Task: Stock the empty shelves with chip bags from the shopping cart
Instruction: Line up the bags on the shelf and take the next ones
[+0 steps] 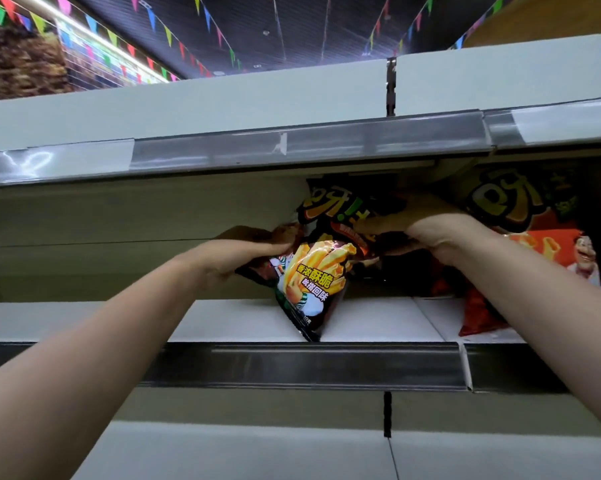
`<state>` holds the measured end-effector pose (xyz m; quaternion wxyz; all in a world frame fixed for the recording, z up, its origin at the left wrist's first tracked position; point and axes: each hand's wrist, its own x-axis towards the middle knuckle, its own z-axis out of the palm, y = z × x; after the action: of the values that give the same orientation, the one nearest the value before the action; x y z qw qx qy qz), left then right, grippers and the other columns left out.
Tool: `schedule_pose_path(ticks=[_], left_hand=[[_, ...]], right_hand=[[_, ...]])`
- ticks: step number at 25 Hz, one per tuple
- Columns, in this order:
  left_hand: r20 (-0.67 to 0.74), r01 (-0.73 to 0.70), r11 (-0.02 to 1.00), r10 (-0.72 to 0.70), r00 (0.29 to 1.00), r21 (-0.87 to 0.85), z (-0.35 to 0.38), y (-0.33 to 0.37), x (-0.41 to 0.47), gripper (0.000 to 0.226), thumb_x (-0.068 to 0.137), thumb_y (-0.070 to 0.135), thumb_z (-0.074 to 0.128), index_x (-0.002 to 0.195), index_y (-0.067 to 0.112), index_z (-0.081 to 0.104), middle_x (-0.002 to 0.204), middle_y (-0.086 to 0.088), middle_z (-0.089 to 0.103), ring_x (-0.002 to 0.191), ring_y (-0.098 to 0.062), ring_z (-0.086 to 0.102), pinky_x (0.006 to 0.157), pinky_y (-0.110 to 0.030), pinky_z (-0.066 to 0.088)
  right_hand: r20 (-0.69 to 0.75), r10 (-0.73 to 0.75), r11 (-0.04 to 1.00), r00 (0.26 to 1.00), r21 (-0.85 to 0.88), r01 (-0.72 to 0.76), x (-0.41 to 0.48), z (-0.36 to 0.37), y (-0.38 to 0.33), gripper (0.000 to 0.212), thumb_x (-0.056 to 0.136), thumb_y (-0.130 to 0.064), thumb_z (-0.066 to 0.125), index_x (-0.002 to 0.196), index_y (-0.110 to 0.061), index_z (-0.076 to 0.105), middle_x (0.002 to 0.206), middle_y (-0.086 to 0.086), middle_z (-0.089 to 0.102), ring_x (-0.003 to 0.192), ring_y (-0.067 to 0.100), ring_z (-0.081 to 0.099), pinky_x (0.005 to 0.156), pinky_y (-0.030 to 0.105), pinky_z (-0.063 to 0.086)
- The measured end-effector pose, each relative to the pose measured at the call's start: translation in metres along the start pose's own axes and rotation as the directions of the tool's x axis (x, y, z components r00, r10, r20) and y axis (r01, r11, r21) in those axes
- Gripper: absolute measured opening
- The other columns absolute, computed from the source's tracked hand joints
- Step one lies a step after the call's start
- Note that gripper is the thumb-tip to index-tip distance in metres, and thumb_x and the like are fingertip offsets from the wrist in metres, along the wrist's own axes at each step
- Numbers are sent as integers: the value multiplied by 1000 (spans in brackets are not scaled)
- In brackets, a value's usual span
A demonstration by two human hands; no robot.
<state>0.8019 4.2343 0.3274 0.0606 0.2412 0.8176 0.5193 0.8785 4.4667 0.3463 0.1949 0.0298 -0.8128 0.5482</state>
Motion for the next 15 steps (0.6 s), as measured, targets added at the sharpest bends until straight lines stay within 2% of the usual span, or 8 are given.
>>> schedule_pose_path(ticks=[2,3,4,6,7,9,13,15], left_hand=[[-130,32,984,-55,990,-174,10,-3,9,41,69,39,73,96,8,69,96,-12,73,80,-23,69,73,-30,57],[-148,61,965,-102,984,-257,19,-5,12,37,73,36,72,96,7,69,93,-12,73,77,-22,69,69,-29,58],[-149,97,940,-152,977,-327,29,-5,13,29,77,32,72,92,8,68,87,-9,73,71,-19,68,65,-26,57],[-117,152,892,-221,968,-425,50,-2,15,13,84,23,68,84,10,65,74,-4,70,62,-13,65,57,-21,55],[-90,163,878,-226,970,-450,59,0,16,12,86,22,66,84,11,64,73,-3,69,61,-12,64,56,-19,54],[-33,150,859,-190,981,-489,72,7,18,12,88,22,63,87,10,64,80,-5,69,65,-13,65,59,-19,55],[62,193,861,-186,981,-470,83,15,26,15,92,16,57,103,6,62,104,-15,69,95,-26,66,79,-32,55],[58,211,903,-205,977,-374,86,13,36,24,94,19,56,114,8,59,109,-12,68,96,-22,65,74,-26,55]], right_hand=[[-198,-33,999,980,-26,29,0,7,15,58,70,-40,78,119,-17,59,114,4,64,101,22,61,88,37,53],[-249,-4,998,969,63,21,0,9,22,70,66,-46,79,125,-15,55,120,5,62,106,23,60,93,40,51],[-208,74,976,975,214,-29,-2,14,27,73,66,-47,78,125,-13,55,120,6,62,106,24,60,94,41,49],[46,244,882,969,405,-241,-8,24,32,55,71,-40,76,113,-8,62,111,13,67,100,27,63,93,44,49],[117,273,887,955,354,-297,-11,28,33,50,71,-38,76,106,-6,63,106,15,68,99,28,63,94,44,49],[40,273,943,961,187,-275,-7,30,33,45,74,-35,75,104,-5,63,107,14,68,104,28,62,93,39,49],[-45,236,971,971,58,-233,12,27,32,60,85,-19,68,136,-3,42,134,17,52,122,36,50,101,41,45],[-43,260,951,965,-159,-264,20,32,34,63,90,-24,61,143,-3,32,143,17,41,129,34,44,93,32,46]])
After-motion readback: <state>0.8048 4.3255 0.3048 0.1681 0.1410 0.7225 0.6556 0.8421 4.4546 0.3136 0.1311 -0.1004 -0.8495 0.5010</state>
